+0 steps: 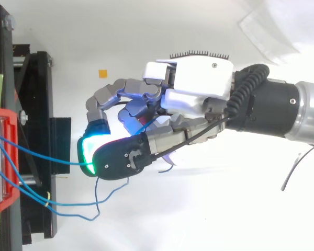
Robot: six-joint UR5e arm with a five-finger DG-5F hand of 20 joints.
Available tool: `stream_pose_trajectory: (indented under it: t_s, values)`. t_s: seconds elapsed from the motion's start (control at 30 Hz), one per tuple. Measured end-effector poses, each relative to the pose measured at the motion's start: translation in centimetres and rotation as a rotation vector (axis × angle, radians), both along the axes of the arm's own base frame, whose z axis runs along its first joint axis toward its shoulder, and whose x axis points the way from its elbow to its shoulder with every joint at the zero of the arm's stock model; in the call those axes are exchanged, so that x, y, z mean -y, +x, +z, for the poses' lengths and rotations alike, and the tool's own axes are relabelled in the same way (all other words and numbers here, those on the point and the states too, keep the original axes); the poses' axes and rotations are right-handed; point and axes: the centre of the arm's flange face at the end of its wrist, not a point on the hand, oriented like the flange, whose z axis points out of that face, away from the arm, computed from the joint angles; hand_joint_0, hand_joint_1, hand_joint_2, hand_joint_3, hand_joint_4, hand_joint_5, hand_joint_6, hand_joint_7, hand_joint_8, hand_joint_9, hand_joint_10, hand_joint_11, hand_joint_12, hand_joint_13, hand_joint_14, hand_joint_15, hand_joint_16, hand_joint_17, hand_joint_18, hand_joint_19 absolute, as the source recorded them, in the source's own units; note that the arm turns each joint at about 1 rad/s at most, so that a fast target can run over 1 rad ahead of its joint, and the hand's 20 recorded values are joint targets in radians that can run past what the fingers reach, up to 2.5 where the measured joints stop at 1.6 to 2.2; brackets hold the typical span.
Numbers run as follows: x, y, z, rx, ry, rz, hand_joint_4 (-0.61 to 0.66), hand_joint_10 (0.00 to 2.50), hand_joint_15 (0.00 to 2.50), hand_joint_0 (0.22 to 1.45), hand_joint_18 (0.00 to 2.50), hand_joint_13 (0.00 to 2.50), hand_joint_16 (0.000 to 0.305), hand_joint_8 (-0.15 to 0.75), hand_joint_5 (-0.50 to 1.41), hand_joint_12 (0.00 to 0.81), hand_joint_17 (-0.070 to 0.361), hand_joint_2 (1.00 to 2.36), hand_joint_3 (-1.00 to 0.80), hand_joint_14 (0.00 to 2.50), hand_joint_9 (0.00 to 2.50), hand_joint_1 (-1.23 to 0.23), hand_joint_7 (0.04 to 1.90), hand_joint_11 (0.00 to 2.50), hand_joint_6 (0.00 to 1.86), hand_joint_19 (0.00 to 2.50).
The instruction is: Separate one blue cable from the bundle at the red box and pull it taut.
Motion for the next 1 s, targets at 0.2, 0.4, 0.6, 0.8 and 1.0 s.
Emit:
stream_pose_trajectory:
  t_s: [0.2,0.4,0.6,0.8,1.0]
  values:
    - [-0.01,-0.01,0.01,0.0,0.0,0.0,-0.33,2.5,1.58,0.58,1.89,1.52,0.069,0.104,-0.03,0.473,0.156,1.28,0.24,2.5,0.83,-0.83,1.4,2.5,0.88,0.82]
    - [0.03,-0.02,-0.03,-0.001,0.0,0.0,-0.32,2.5,1.57,0.58,1.89,1.51,0.07,0.114,-0.03,0.471,0.156,1.28,0.24,2.5,0.83,-0.83,1.41,2.5,0.88,0.82]
    - [0.0,-0.02,-0.03,-0.001,0.0,0.0,-0.32,2.5,1.6,0.58,1.89,1.51,0.07,0.109,-0.03,0.473,0.156,1.29,0.24,2.5,0.83,-0.83,1.41,2.5,0.88,0.83]
    - [0.01,-0.02,-0.03,-0.001,0.0,-0.001,-0.32,2.5,1.59,0.58,1.89,1.52,0.069,0.121,-0.03,0.481,0.156,1.28,0.24,2.5,0.83,-0.83,1.41,2.5,0.88,0.81]
    - [0.02,-0.03,-0.04,-0.001,0.0,-0.001,-0.32,2.5,1.62,0.58,1.88,1.51,0.069,0.134,-0.03,0.484,0.155,1.26,0.24,2.5,0.83,-0.84,1.41,2.5,0.88,0.8]
